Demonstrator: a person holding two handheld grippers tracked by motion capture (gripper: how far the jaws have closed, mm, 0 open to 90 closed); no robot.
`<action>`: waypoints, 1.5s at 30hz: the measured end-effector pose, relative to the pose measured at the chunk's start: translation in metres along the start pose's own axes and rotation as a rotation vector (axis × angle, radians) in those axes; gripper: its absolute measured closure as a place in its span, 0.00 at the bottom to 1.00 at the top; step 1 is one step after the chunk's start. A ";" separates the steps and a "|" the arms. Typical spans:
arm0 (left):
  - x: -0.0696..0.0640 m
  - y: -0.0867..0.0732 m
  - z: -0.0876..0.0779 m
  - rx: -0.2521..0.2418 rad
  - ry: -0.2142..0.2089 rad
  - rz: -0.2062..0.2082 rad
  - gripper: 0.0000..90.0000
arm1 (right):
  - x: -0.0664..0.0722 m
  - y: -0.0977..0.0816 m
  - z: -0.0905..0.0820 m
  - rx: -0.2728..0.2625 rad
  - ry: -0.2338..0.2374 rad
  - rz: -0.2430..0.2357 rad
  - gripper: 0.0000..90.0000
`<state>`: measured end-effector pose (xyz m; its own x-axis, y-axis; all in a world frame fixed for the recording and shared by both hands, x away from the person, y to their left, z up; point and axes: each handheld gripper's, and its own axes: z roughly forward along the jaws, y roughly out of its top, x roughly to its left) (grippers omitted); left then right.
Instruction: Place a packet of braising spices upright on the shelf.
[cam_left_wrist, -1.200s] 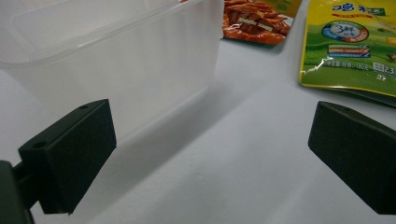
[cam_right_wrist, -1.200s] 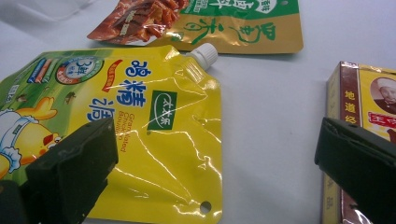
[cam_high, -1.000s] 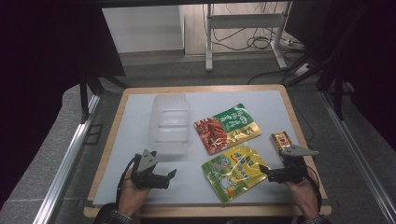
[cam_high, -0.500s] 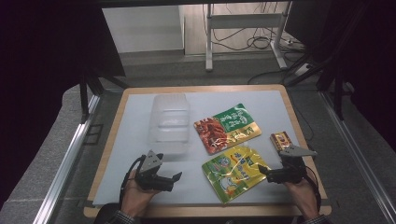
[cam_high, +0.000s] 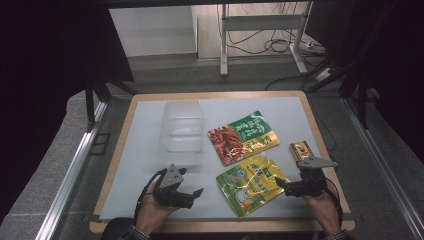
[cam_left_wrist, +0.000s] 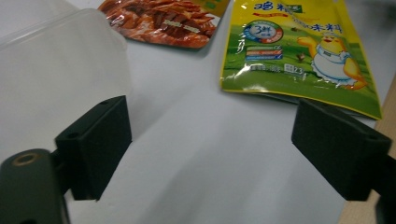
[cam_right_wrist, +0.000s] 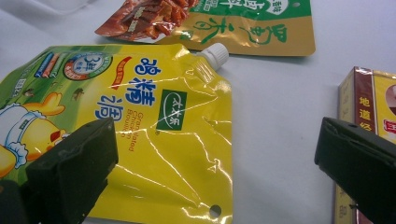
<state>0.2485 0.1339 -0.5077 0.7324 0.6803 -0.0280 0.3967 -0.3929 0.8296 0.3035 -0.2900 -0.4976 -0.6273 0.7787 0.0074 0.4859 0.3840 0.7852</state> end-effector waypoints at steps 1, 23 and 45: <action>-0.001 0.001 0.001 -0.004 -0.009 0.001 0.16 | 0.000 0.000 0.000 0.000 0.001 0.000 0.00; -0.026 0.014 0.029 0.001 -0.112 0.049 0.64 | 0.002 0.000 0.002 0.014 0.014 -0.008 0.00; -0.039 0.025 0.069 -0.009 -0.165 0.078 1.00 | 0.003 0.000 0.004 0.020 0.019 -0.016 0.00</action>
<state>0.2683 0.0546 -0.5243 0.8419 0.5370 -0.0536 0.3304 -0.4344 0.8379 0.3041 -0.2862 -0.4998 -0.6465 0.7629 0.0071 0.4879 0.4062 0.7726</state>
